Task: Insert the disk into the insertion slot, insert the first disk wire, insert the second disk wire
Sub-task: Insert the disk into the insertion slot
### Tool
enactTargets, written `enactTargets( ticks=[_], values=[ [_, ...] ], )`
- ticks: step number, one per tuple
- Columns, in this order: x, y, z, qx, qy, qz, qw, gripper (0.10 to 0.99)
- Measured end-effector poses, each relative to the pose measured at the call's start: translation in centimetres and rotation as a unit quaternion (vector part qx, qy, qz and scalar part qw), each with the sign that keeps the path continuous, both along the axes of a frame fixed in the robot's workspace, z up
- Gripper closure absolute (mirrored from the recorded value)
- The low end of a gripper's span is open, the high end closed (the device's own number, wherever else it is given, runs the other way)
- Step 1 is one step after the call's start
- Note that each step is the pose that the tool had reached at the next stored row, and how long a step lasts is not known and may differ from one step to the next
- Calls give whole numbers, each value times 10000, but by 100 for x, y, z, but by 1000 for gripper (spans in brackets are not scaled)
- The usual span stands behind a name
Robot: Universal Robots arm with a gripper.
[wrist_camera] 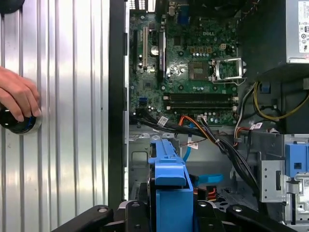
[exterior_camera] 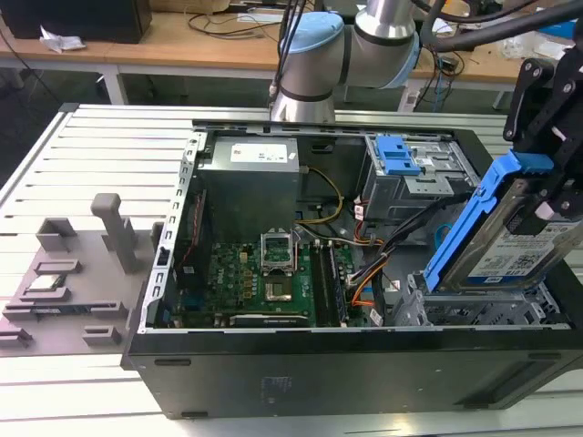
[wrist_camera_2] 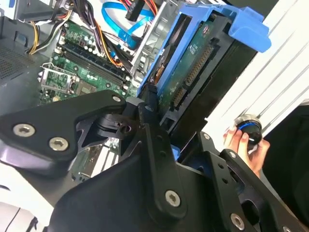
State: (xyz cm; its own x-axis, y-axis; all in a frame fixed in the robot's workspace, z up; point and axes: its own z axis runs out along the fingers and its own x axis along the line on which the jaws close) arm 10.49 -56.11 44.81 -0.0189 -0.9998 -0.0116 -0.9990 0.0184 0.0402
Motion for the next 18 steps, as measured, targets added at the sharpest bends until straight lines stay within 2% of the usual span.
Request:
enactTargets(
  ticks=[1,3,10,18],
  values=[
    [3,32,-41,0,1,-3,10000,725],
    [11,53,-94,1,1,-17,10000,725],
    [22,55,-181,-2,2,-18,10000,725],
    [30,55,-344,0,5,-19,10000,725]
  ],
)
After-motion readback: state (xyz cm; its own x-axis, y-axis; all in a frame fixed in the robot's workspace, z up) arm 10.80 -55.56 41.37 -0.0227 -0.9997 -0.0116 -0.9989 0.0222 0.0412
